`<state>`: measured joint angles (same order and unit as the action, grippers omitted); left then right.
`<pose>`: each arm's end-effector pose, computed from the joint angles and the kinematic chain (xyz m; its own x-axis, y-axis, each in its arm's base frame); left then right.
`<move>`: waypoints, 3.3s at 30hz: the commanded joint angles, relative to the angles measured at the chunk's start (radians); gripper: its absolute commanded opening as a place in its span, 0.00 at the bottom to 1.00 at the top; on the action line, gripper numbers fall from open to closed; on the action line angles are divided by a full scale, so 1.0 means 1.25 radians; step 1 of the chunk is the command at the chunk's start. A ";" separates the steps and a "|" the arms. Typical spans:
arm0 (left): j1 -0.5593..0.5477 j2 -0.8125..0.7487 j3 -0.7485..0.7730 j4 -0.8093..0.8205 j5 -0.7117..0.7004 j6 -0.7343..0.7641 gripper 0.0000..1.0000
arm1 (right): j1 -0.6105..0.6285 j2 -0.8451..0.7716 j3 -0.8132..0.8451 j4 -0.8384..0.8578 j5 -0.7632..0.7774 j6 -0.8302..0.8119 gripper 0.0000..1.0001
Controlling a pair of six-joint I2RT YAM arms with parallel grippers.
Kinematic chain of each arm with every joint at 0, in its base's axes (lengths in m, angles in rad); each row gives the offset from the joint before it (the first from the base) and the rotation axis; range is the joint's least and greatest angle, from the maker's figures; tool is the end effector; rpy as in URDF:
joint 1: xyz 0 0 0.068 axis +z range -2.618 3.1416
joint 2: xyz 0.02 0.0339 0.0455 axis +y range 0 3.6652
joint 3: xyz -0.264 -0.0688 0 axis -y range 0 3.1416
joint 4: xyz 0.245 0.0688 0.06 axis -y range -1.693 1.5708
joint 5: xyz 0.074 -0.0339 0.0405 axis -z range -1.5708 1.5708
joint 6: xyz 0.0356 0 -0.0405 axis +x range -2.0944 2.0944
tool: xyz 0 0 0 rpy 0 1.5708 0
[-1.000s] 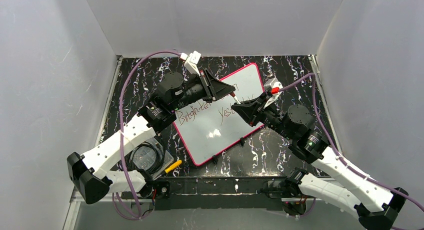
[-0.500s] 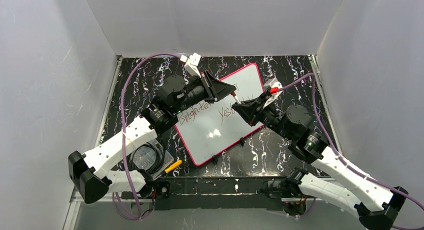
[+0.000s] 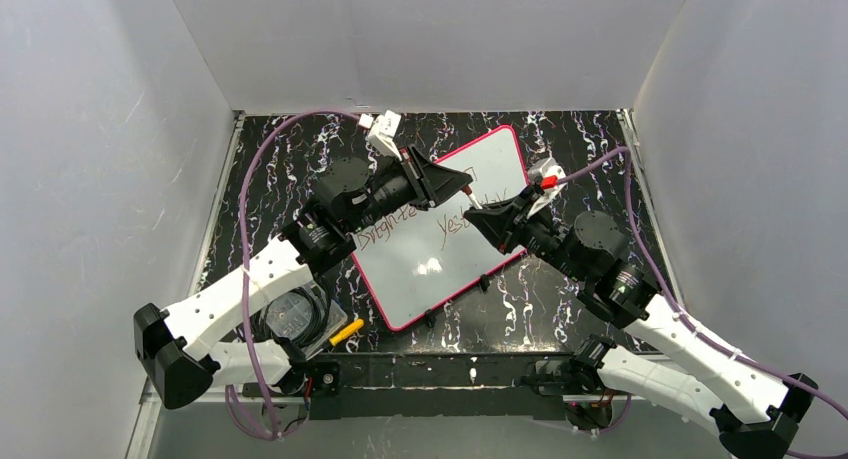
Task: Write a sentence on the whiteboard
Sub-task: Close the whiteboard marker at the center of the board, then place the whiteboard marker at the corner of the board, then reset both arms
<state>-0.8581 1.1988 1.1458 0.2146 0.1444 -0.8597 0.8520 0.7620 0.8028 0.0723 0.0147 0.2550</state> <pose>0.1790 -0.2150 0.4240 -0.5690 -0.4883 -0.6617 0.6290 0.2600 -0.7327 0.1191 0.1353 0.3781 -0.1155 0.2510 -0.9611 -0.7376 0.6263 0.2522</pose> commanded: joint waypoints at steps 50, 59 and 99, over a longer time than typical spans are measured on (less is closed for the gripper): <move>0.613 -0.080 0.202 -0.601 0.041 0.438 0.98 | -0.585 0.244 0.127 -0.296 0.147 -0.080 0.01; 0.613 -0.298 -0.154 -0.484 -0.147 0.481 0.98 | -0.649 0.338 -0.076 -0.185 0.098 0.037 0.02; 0.613 -0.580 -0.326 -0.378 -0.269 0.549 0.98 | -0.650 -0.100 -0.182 -0.008 0.052 -0.092 0.91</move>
<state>-0.0937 0.4683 0.7559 -0.2836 -0.1978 -0.1852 0.0452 0.6437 0.5735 0.0158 0.0967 0.1574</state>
